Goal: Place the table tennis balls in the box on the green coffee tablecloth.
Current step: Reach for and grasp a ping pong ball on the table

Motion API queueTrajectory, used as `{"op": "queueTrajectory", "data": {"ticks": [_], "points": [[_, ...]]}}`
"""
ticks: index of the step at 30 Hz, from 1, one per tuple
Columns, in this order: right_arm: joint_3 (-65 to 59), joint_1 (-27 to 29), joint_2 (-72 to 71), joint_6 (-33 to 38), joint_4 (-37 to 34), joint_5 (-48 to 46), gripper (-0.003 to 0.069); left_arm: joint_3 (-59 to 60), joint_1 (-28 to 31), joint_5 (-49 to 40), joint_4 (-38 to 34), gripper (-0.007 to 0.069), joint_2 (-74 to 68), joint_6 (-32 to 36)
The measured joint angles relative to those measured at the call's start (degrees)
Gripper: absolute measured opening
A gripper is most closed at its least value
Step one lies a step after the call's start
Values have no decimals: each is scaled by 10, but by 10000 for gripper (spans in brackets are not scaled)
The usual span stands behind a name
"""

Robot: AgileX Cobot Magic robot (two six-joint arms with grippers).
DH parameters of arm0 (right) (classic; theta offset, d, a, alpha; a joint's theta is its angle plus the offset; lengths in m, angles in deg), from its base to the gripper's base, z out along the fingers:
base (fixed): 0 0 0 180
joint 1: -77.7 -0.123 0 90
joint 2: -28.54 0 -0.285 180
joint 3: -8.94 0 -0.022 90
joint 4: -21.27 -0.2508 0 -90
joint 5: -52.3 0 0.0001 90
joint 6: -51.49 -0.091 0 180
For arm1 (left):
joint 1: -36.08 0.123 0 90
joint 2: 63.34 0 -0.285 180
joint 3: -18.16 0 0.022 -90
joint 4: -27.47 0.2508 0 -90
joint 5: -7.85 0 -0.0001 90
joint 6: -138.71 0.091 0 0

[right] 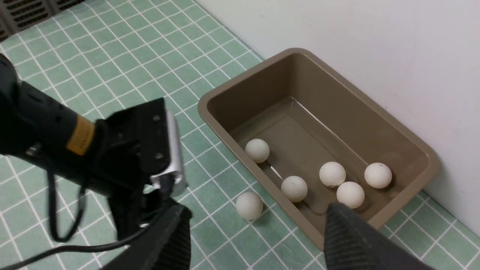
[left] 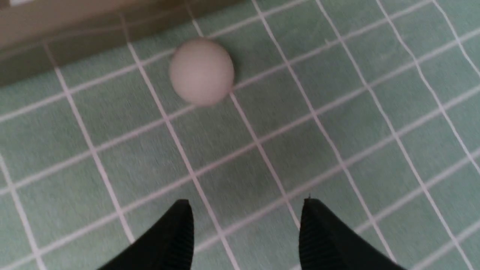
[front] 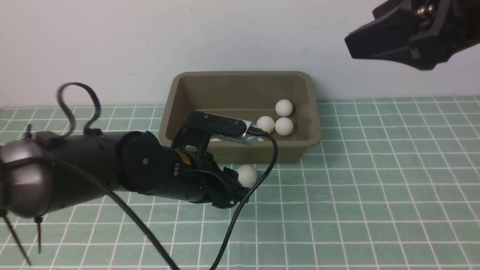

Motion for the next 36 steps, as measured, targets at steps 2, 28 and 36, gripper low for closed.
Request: {"op": "queueTrajectory", "data": {"ticks": [2,28,36], "points": [[0,0,0,1,-4,0,440,0,-1,44,-2,354,-23,0],[0,0,0,22,-31,1,440,-57,-3,160,-21,534,-169,13],[0,0,0,36,-50,1,440,-57,-3,202,-21,534,-178,12]]}}
